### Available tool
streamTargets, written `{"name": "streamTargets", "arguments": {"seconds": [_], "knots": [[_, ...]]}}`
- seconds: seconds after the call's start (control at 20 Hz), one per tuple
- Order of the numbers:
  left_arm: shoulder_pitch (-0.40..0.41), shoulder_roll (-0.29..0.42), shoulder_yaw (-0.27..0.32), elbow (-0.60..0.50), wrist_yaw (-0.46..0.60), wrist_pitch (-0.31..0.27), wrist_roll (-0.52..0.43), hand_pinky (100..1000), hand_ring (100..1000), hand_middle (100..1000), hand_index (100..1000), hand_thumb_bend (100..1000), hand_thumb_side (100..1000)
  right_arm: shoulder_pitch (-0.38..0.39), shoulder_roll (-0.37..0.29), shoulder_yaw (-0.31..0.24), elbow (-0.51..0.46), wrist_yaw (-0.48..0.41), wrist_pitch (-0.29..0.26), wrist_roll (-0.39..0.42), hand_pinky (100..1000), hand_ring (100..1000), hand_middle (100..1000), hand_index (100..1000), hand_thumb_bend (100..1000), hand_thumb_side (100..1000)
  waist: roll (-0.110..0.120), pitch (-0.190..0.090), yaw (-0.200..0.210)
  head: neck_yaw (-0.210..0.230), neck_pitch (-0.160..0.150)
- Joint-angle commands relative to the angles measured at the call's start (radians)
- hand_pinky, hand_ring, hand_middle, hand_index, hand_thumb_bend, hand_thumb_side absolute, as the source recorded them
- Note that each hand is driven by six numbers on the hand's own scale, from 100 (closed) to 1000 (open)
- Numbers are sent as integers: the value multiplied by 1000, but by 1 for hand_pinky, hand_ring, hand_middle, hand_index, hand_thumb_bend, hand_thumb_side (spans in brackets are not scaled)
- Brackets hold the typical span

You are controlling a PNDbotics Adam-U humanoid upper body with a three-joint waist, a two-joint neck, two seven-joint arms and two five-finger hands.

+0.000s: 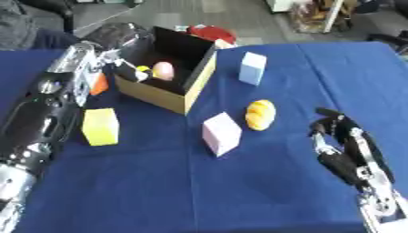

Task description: Pick up objects on the table and place them in the box.

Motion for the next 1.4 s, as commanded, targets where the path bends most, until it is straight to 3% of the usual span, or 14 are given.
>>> {"name": "streamTargets", "arguments": {"seconds": [0.05, 0.3, 0.7, 1.05, 1.2, 1.4], "knots": [[17, 109, -38, -71, 53, -54, -48, 817, 751, 755, 882, 594, 324, -5, -25, -8, -8, 10, -1, -6, 807, 585, 575, 821, 100, 309, 21, -12, 5, -12, 5], [98, 221, -91, -77, 133, -133, -127, 832, 771, 782, 893, 665, 353, -7, -28, -5, -7, 13, -3, -3, 807, 585, 575, 822, 100, 309, 26, -15, 3, -9, 7], [129, 242, -98, -35, 256, -254, -264, 827, 761, 776, 894, 669, 370, -9, -28, -6, -6, 14, -3, -2, 807, 585, 575, 822, 100, 306, 22, -16, 3, -11, 7], [98, 260, -29, -138, 360, -182, -371, 827, 759, 774, 893, 630, 372, -7, -28, -7, -3, 14, -2, -3, 807, 585, 575, 822, 100, 306, 20, -19, 7, -14, 9], [86, 280, 8, -222, 424, -126, -486, 829, 762, 778, 893, 645, 383, -5, -28, -8, -2, 16, -2, -3, 807, 585, 575, 821, 100, 305, 22, -22, 9, -16, 8], [110, 310, -10, -308, 483, -92, -603, 831, 771, 786, 895, 704, 423, -3, -29, -9, -1, 17, -2, -4, 807, 585, 575, 821, 100, 304, 27, -24, 9, -17, 10]]}}
